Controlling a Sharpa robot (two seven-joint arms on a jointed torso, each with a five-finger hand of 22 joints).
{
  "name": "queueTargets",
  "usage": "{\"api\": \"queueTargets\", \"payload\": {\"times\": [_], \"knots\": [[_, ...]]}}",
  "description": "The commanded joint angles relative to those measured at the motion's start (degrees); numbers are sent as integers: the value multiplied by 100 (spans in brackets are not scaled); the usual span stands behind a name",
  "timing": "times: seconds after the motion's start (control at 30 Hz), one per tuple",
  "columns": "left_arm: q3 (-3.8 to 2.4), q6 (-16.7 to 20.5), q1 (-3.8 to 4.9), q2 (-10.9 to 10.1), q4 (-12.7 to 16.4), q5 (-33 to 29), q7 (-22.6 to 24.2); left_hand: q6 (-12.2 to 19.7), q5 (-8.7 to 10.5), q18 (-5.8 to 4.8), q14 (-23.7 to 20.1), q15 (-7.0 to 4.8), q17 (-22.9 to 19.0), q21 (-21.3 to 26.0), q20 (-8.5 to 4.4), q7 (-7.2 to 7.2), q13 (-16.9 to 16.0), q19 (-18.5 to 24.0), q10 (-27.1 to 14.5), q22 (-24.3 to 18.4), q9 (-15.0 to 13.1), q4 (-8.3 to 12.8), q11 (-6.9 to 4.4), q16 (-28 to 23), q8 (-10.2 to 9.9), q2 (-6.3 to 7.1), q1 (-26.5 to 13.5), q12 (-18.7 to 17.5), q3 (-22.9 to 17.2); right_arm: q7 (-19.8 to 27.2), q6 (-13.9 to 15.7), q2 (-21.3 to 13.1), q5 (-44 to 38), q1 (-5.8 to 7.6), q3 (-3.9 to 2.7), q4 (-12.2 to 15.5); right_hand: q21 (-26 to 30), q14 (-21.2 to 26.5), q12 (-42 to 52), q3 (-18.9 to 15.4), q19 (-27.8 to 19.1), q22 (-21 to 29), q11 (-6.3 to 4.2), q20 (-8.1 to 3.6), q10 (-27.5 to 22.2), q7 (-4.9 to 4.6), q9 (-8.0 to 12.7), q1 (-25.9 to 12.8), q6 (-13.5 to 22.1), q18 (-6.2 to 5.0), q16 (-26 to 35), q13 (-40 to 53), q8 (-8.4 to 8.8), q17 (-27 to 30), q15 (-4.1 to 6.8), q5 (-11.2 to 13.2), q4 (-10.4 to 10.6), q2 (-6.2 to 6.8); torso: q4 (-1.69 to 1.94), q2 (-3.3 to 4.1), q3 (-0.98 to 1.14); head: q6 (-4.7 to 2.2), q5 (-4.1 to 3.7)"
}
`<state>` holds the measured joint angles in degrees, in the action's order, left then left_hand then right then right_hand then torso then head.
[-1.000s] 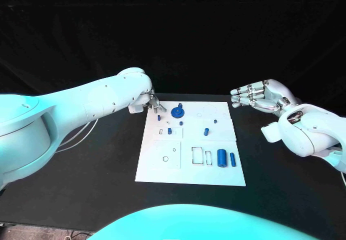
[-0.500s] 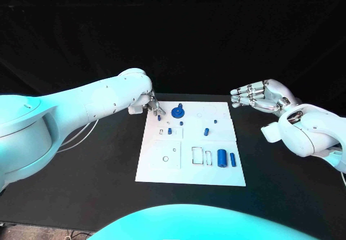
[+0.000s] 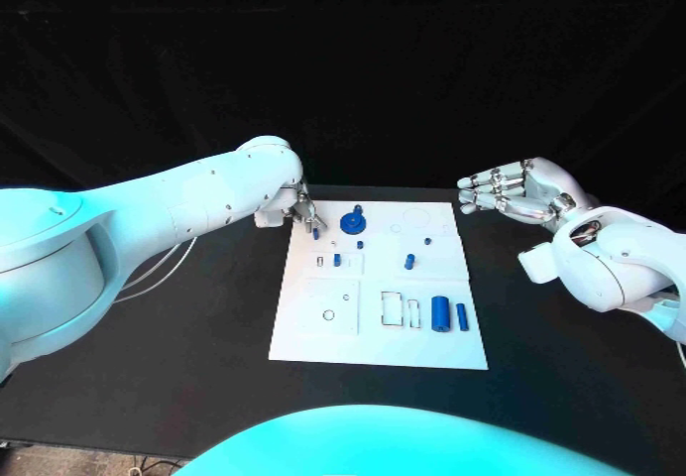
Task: Assemble the parts on the task board
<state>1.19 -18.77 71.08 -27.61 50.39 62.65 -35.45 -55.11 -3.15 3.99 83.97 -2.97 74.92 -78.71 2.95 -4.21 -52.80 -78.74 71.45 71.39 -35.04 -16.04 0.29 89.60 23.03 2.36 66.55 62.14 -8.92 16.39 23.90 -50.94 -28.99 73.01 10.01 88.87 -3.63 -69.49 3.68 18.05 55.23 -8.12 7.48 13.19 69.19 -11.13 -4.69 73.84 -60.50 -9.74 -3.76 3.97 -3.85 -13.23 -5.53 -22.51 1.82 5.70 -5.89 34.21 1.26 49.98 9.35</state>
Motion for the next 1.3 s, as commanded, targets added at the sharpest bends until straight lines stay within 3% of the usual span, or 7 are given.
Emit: {"api": "queueTargets", "payload": {"times": [0.03,0.57,0.8,0.97,1.2,1.3], "knots": [[-1,-79,0,19,11,-101,4,-41,15,29,603,-25,1508,-14,7,1,8,-42,-13,7,10,2,-20,40,12,-15,67,-9,-47,59,-91,10,-30,-3,-3,5,-16,28,33,28,-26,9,-3,-5,-26,10,7,8,40,-94,6,-7,13,8,-6,-32,-1,26,-6,1,1,2,5],[1,-121,-1,26,-21,-182,2,-58,14,25,603,-31,1508,-23,0,8,32,-49,-17,25,50,44,-28,40,-5,-49,252,-16,-155,66,-91,11,-30,-3,-3,14,-18,28,36,35,-26,17,-3,-4,-26,9,6,6,41,-94,5,-8,11,15,-5,-61,-2,29,-5,2,-1,2,-14],[3,-131,-1,25,-33,-195,4,-77,11,24,603,-52,1508,-30,-8,33,44,-54,-12,39,85,139,-52,40,-18,-146,487,-18,-348,68,-89,7,-30,-3,-3,17,-18,28,36,38,-25,21,-3,-3,-27,9,6,4,43,-94,5,-9,11,19,-5,-76,-3,31,-2,2,1,2,-16],[4,-119,-1,16,-42,-281,5,-52,5,19,603,-93,1508,-44,-43,55,83,-67,-22,67,132,465,-83,40,-56,-271,957,-64,-910,69,-88,6,-30,-3,-3,19,-18,28,36,38,-25,21,-3,-3,-27,9,6,4,43,-94,5,-9,11,19,-5,-76,-3,31,-2,4,-1,2,-23],[4,-103,-1,0,-44,-431,20,-19,3,11,603,-82,1508,-64,-46,31,151,-86,-1,107,142,841,-74,40,-51,-138,1101,-133,-1800,69,-89,5,-30,-3,-3,20,-18,28,36,38,-25,21,-3,-3,-27,9,6,4,43,-94,5,-9,11,19,-5,-76,-3,31,0,2,-1,2,-16],[4,-82,-1,-18,-31,-524,29,-13,6,12,603,-65,1508,-66,-20,16,200,-83,34,117,101,1048,-18,40,1,48,898,-168,-2460,68,-90,4,-30,-3,-3,21,-18,28,36,38,-25,21,-3,-3,-27,9,6,4,43,-94,5,-9,11,19,-5,-76,-3,31,0,2,1,2,-14]]}}
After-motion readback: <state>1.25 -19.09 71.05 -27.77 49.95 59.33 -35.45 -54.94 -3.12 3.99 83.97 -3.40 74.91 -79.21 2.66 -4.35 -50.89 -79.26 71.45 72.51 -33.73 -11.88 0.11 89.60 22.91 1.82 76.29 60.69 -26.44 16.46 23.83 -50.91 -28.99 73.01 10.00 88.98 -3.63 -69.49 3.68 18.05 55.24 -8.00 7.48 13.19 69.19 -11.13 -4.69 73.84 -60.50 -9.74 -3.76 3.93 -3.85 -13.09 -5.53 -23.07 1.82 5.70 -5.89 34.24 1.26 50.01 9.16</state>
